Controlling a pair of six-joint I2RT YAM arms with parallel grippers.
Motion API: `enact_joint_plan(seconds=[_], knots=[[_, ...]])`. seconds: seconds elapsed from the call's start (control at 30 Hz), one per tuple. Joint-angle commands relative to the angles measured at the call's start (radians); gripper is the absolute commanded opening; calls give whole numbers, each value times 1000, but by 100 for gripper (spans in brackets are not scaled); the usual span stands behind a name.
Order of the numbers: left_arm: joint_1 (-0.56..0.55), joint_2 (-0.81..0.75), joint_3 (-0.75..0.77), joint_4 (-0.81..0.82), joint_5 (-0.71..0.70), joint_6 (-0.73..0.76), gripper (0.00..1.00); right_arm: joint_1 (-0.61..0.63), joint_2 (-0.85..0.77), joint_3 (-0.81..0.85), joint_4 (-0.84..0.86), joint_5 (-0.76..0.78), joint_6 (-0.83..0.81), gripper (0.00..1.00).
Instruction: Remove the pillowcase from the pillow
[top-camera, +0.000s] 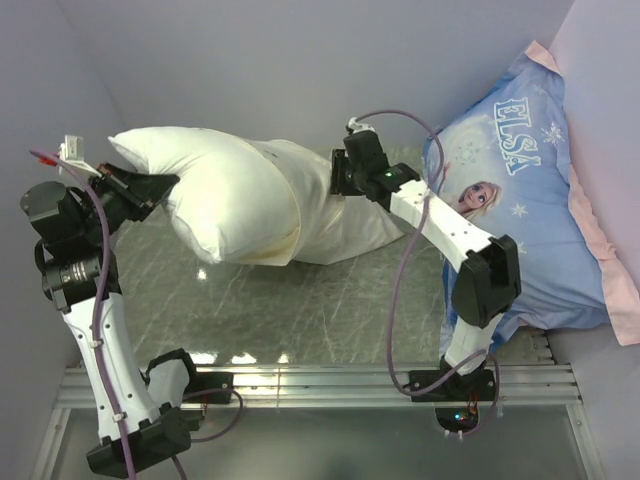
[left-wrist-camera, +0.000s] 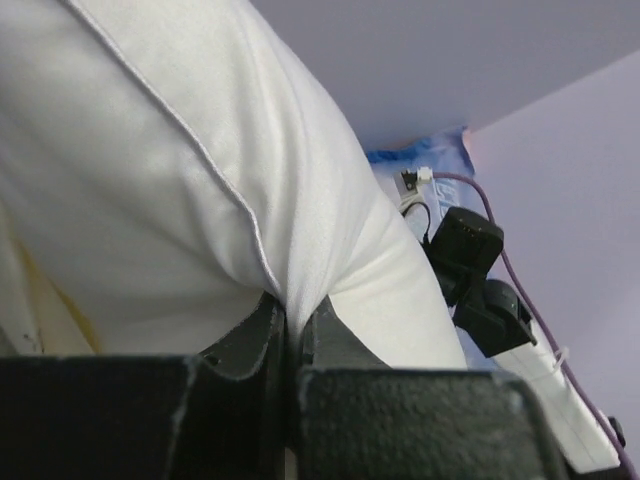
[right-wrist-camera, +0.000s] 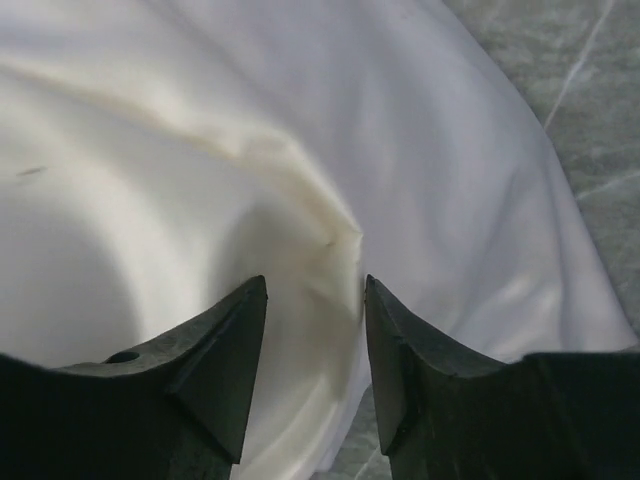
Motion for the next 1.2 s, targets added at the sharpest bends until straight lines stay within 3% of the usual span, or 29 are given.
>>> enact_joint_plan(seconds=[0.0, 0.17, 0.3, 0.47, 0.6, 0.8, 1.0, 1.07, 1.17], knots=[[-47, -9, 62, 299, 197, -12, 0, -4, -193, 28, 19, -111, -36, 52], [-134, -44, 50, 273, 262, 111, 0, -9, -260, 100, 108, -237, -50, 59], [-183, -88, -13, 209, 276, 173, 0, -9, -150, 223, 128, -386, -98, 60], [-236, -191, -216, 97, 221, 239, 1, -9, 36, 436, 58, -541, -164, 61], [-286, -248, -366, 12, 180, 293, 1, -1, 133, 504, 51, -616, -178, 62], [-374, -280, -475, -72, 87, 359, 1, 85, 212, 550, -20, -711, -299, 65], [-398, -318, -512, -87, 75, 358, 0, 160, 323, 702, -211, -650, -428, 65], [-404, -322, -514, -97, 73, 359, 1, 197, 355, 720, -248, -561, -458, 63], [-409, -329, -509, -101, 68, 364, 0, 221, 400, 739, -275, -446, -472, 47]])
